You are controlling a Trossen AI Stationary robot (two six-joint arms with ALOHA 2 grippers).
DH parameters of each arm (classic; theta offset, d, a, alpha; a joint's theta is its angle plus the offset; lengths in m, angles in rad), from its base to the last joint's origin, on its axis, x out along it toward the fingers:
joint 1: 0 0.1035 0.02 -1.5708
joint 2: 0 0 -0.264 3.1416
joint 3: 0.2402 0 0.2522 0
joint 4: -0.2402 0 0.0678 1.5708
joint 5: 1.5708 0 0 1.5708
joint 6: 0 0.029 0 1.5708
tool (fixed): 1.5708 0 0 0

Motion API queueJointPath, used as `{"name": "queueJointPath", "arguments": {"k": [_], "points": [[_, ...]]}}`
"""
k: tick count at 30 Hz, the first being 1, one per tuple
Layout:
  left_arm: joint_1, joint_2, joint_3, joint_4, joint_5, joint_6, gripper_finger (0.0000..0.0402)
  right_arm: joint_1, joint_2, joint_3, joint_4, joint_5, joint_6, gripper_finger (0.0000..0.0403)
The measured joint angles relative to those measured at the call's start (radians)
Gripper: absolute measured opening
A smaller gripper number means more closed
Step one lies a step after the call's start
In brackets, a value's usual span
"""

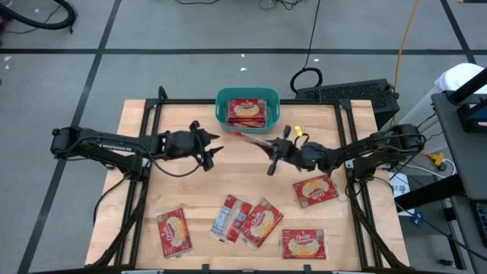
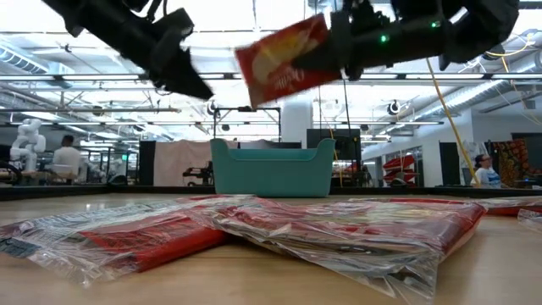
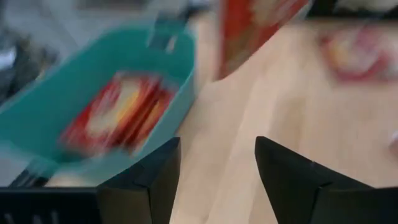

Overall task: Sort popcorn bags into baskets
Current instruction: Put the red popcorn bag into the green bin

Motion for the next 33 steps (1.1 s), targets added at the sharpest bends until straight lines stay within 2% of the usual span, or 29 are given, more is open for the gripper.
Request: {"name": "queueJointPath", "arguments": {"k": [3,8,11,19,24,28,33], "points": [[-0.001,0.008,-0.066,0.265,0.055,0.041,0.0199,-0.012,0.043,0.000,0.212,-0.032,-0.023,0.0014],[-0.002,0.026,-0.137,0.619,0.127,0.063,0.0187,-0.035,0.134,0.034,0.466,-0.206,-0.036,0.0014],[-0.002,0.057,-0.142,0.714,0.168,0.052,0.0185,-0.044,0.196,0.072,0.569,-0.268,-0.032,0.0014],[-0.002,0.182,-0.140,0.941,0.236,0.053,0.0184,-0.048,0.324,0.239,0.557,-0.346,-0.020,0.0014],[-0.009,0.188,-0.140,1.011,0.308,0.094,0.0181,-0.054,0.354,0.267,0.550,-0.344,-0.014,0.0014],[-0.015,0.188,-0.140,1.044,0.347,0.135,0.0135,-0.064,0.355,0.265,0.525,-0.348,0.024,0.0021],[-0.010,0.186,-0.140,1.005,0.349,0.164,0.0027,-0.071,0.349,0.263,0.510,-0.348,0.076,0.0037]]}}
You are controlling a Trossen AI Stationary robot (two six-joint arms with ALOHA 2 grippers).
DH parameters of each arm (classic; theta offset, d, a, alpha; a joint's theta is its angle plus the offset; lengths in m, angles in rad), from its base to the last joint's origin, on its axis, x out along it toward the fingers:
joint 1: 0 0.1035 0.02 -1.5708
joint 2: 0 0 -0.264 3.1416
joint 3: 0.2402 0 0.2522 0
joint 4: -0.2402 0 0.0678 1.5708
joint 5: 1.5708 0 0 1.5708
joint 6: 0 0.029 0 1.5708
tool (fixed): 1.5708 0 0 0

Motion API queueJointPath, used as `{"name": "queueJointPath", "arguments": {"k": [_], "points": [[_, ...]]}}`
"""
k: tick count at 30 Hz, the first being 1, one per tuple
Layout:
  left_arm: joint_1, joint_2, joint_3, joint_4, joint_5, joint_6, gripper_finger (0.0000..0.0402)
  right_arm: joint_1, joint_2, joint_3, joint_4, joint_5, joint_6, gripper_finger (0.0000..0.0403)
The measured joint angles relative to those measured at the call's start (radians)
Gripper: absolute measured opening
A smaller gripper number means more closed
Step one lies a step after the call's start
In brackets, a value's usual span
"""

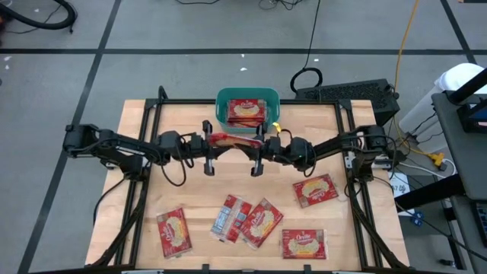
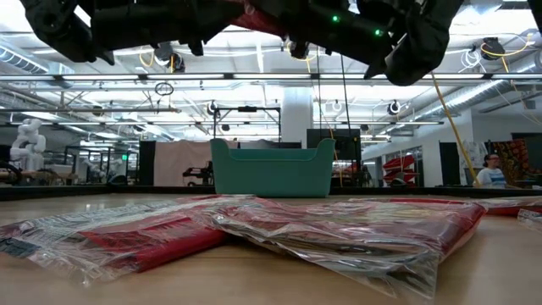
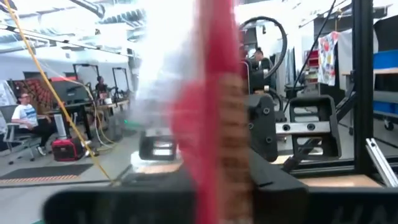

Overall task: Sort popcorn bags into baskets
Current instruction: Put the red popcorn bag into the green bin

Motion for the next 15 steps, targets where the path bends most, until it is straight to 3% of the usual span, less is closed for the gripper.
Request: {"name": "queueJointPath", "arguments": {"k": [4,7,13,15], "points": [[0.017,-0.013,0.000,-0.057,0.011,-0.020,0.0026,0.000,-0.047,-0.010,-0.130,0.023,0.027,0.0062],[0.033,-0.053,0.000,-0.165,0.006,-0.006,0.0031,0.001,-0.125,-0.041,-0.312,0.106,0.054,0.0086],[0.108,-0.230,0.000,-0.533,-0.006,0.045,0.0017,0.027,-0.348,-0.060,-0.898,0.356,0.173,0.0139],[0.139,-0.278,0.000,-0.656,-0.006,0.036,0.0017,0.022,-0.410,-0.049,-1.075,0.381,0.238,0.0154]]}}
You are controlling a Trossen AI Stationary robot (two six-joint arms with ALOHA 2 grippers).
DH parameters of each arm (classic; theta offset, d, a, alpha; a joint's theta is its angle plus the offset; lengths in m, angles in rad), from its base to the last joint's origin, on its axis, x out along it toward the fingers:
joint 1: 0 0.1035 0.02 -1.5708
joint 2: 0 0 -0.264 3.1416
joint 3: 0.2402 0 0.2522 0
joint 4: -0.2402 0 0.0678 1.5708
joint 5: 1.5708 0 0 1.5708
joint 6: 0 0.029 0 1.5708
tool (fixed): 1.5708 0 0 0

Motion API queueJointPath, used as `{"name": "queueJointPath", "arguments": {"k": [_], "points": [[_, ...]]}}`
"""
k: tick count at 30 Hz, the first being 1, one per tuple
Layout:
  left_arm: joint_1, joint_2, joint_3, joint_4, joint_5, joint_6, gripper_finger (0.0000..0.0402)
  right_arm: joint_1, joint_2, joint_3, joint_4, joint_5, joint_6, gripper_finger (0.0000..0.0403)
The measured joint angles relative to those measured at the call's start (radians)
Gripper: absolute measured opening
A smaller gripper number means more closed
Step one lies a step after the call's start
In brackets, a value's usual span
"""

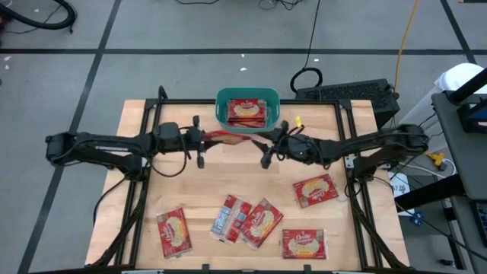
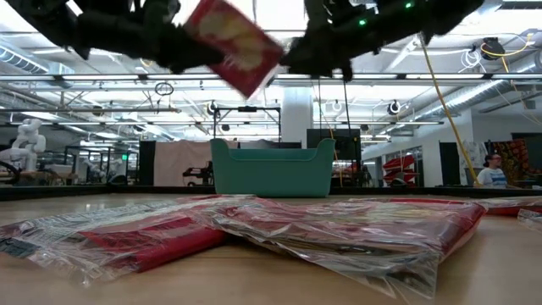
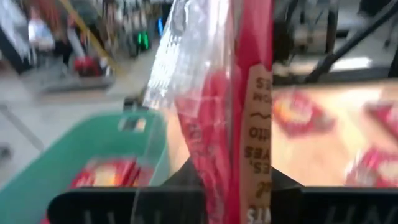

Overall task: Sort popcorn bags into baskets
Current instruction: Put the red popcorn bag into the green bin

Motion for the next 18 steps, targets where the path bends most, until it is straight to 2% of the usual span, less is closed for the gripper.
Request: {"name": "queueJointPath", "arguments": {"k": [3,6,12,16,18], "points": [[0.029,-0.054,0.000,-0.173,0.001,-0.005,0.0027,-0.013,-0.054,0.023,-0.130,-0.001,0.049,0.0174],[0.033,-0.061,0.000,-0.271,0.006,-0.010,0.0035,-0.024,-0.051,0.054,-0.142,-0.018,0.039,0.0189],[0.011,-0.016,0.000,-0.309,0.008,-0.050,0.0017,-0.035,0.110,0.221,-0.145,-0.124,-0.058,0.0207],[-0.001,0.009,0.001,-0.318,0.020,-0.061,0.0022,-0.036,0.244,0.357,-0.188,-0.221,-0.136,0.0206],[-0.007,0.018,-0.001,-0.332,0.021,-0.067,0.0034,-0.037,0.293,0.415,-0.241,-0.226,-0.167,0.0204]]}}
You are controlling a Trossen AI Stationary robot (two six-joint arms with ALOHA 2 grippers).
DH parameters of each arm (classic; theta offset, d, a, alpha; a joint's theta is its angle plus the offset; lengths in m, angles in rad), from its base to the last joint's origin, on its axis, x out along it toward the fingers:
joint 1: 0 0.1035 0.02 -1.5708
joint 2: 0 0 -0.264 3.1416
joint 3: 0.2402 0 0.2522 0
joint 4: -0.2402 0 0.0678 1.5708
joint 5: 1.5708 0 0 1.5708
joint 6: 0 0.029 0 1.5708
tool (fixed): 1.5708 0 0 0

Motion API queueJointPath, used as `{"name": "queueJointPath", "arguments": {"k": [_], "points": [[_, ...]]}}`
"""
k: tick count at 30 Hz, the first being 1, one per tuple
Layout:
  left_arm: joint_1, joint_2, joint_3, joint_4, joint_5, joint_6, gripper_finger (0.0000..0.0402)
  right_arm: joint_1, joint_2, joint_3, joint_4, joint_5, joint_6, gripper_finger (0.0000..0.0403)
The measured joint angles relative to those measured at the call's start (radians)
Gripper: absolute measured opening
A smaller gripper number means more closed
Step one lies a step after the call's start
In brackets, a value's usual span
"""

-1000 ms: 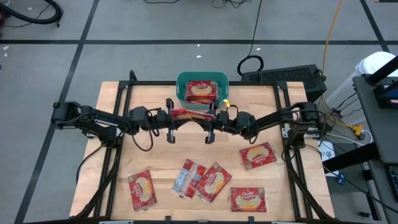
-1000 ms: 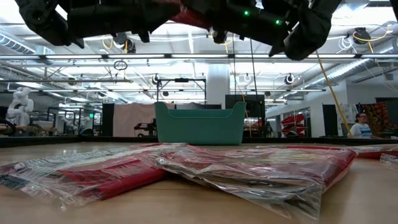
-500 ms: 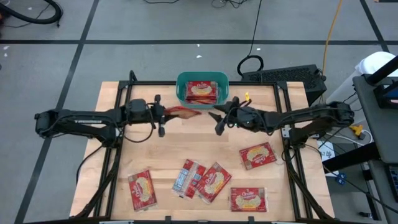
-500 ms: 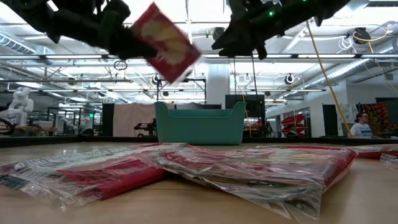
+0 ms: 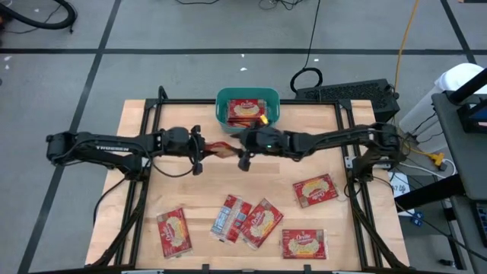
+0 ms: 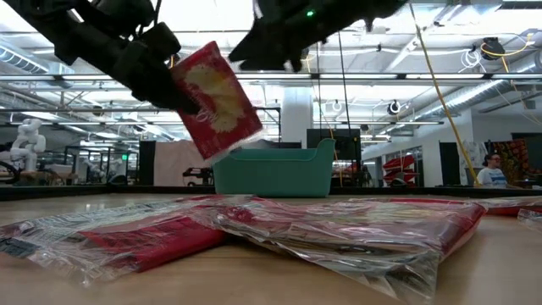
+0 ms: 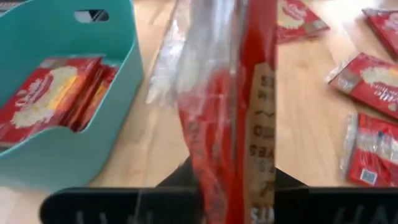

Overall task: Sort popcorn bags into baskets
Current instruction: Put the red popcorn bag into the green bin

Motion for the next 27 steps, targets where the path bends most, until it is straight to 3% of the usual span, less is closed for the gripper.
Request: {"name": "queueJointPath", "arguments": {"k": [5,8,14,20,27], "points": [[-0.005,0.008,0.001,-0.035,0.002,0.003,0.0046,-0.016,0.077,0.069,-0.021,-0.112,-0.025,0.0202],[-0.005,0.011,0.001,-0.035,0.002,0.010,0.0048,-0.027,0.103,0.073,-0.011,-0.124,-0.026,0.0190],[-0.006,0.011,0.001,-0.035,0.001,0.036,0.0046,-0.050,0.135,0.073,-0.038,-0.142,-0.006,0.0118],[-0.010,0.011,0.001,-0.069,0.000,0.060,0.0007,-0.054,0.138,0.073,-0.036,-0.199,0.004,0.0057],[-0.007,0.011,0.001,-0.146,-0.114,-0.018,0.0014,-0.053,0.138,0.026,-0.036,-0.200,-0.001,0.0061]]}}
